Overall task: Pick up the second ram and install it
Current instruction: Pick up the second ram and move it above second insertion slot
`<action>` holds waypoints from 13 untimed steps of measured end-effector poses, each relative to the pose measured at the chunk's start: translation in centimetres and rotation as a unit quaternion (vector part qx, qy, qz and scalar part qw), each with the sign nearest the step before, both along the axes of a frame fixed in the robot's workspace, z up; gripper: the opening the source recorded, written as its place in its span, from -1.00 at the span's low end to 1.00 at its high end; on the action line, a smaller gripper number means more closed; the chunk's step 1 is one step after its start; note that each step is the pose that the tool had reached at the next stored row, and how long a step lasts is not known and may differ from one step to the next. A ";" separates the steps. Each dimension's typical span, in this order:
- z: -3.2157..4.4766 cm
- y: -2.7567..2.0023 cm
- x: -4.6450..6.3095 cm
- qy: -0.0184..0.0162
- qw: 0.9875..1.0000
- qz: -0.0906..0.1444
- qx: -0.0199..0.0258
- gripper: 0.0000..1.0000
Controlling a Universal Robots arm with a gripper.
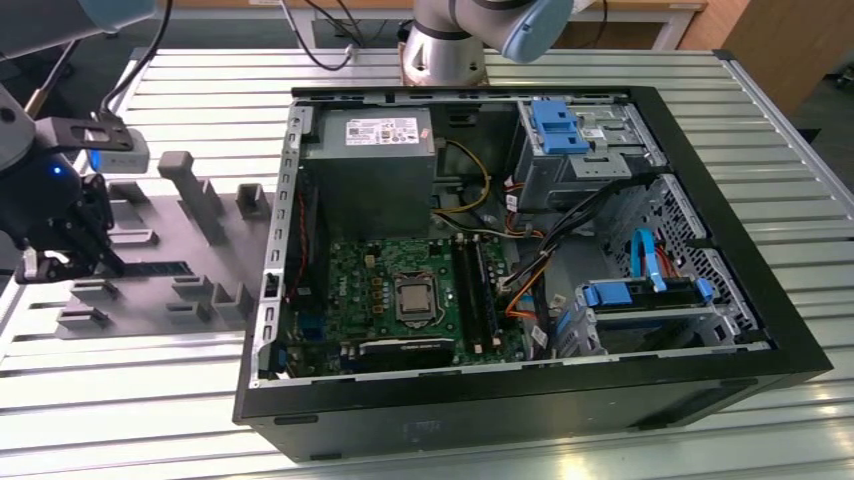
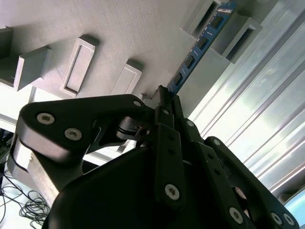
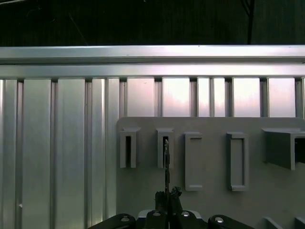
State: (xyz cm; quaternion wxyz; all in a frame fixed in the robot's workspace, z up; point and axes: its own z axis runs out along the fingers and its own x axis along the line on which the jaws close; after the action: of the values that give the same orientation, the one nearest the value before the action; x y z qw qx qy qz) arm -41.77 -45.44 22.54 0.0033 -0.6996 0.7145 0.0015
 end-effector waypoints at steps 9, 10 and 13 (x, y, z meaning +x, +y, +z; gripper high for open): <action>0.38 0.00 0.0 0.000 1.000 0.000 0.000 -0.72; 0.43 0.00 0.0 0.000 1.000 0.000 0.000 -0.72; 0.60 0.00 0.0 0.000 1.000 0.000 0.000 -0.72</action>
State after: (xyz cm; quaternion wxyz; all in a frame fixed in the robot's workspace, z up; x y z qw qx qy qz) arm -41.77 -45.44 23.14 0.0033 -0.6996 0.7145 0.0015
